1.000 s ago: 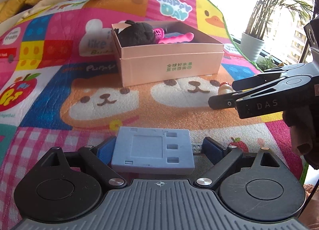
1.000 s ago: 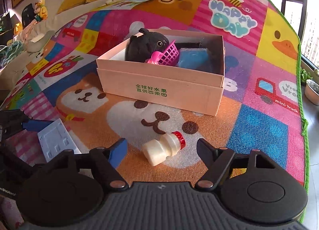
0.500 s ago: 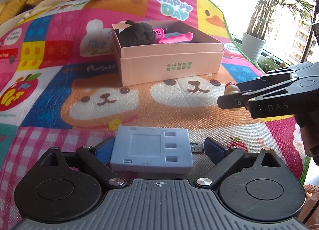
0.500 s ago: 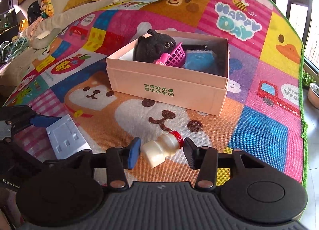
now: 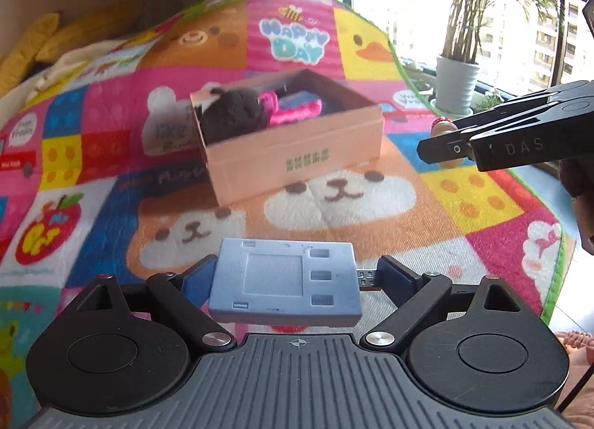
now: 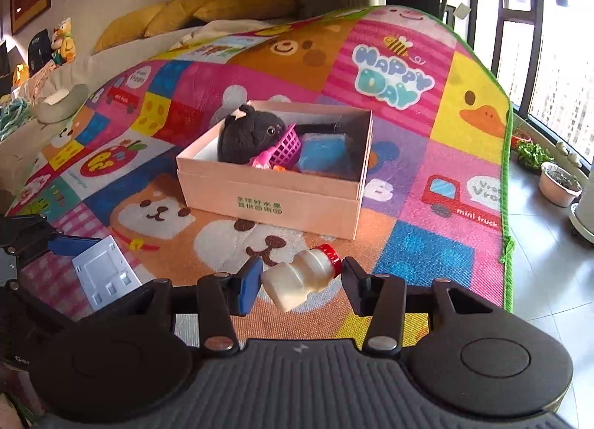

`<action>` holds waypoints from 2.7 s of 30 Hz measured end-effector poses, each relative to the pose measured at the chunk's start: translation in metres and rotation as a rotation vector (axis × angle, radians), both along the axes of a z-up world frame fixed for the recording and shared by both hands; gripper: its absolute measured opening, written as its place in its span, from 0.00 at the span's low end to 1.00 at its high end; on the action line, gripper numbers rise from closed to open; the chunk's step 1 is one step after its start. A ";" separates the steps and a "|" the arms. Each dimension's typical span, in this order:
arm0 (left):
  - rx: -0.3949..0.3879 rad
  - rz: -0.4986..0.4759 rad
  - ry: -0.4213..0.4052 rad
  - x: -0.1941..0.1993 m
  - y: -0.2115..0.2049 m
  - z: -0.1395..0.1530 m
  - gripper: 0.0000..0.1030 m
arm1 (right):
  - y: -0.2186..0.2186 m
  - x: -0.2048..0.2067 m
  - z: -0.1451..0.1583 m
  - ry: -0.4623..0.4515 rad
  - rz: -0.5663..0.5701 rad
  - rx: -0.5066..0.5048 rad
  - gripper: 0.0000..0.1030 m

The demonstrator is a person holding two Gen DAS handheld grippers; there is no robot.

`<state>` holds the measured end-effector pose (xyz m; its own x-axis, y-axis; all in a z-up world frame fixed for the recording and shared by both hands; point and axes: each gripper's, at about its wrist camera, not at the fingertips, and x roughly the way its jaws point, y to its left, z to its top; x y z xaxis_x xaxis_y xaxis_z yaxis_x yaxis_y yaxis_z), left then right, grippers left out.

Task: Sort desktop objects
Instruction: 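Lift the case with the left tool and carry it over the pink box, then lower the case into the box with the left tool while the right tool carries the bottle over it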

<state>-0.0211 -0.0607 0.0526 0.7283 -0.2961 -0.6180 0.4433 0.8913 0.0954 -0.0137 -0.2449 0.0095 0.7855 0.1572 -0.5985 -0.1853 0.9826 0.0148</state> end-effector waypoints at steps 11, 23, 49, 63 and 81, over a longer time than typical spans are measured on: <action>-0.012 -0.042 -0.381 0.042 -0.036 0.124 0.92 | -0.046 -0.002 0.138 -0.353 -0.065 0.165 0.45; -0.247 -0.064 -0.029 0.184 -0.062 0.060 0.93 | -0.057 0.092 0.136 -0.263 -0.115 0.197 0.45; -0.155 0.022 -0.046 0.115 0.027 0.003 1.00 | 0.024 0.178 0.025 0.188 0.029 0.164 0.36; -0.242 0.082 -0.026 0.118 0.041 0.004 1.00 | 0.047 0.260 -0.002 0.273 -0.092 0.101 0.18; -0.280 0.113 0.010 0.128 0.052 -0.002 1.00 | 0.030 0.251 0.034 0.021 -0.155 0.111 0.07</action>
<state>0.1067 -0.0089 0.0511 0.7604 -0.3736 -0.5312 0.3397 0.9260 -0.1650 0.2373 -0.2147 0.0438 0.7932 0.1015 -0.6004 -0.0306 0.9914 0.1271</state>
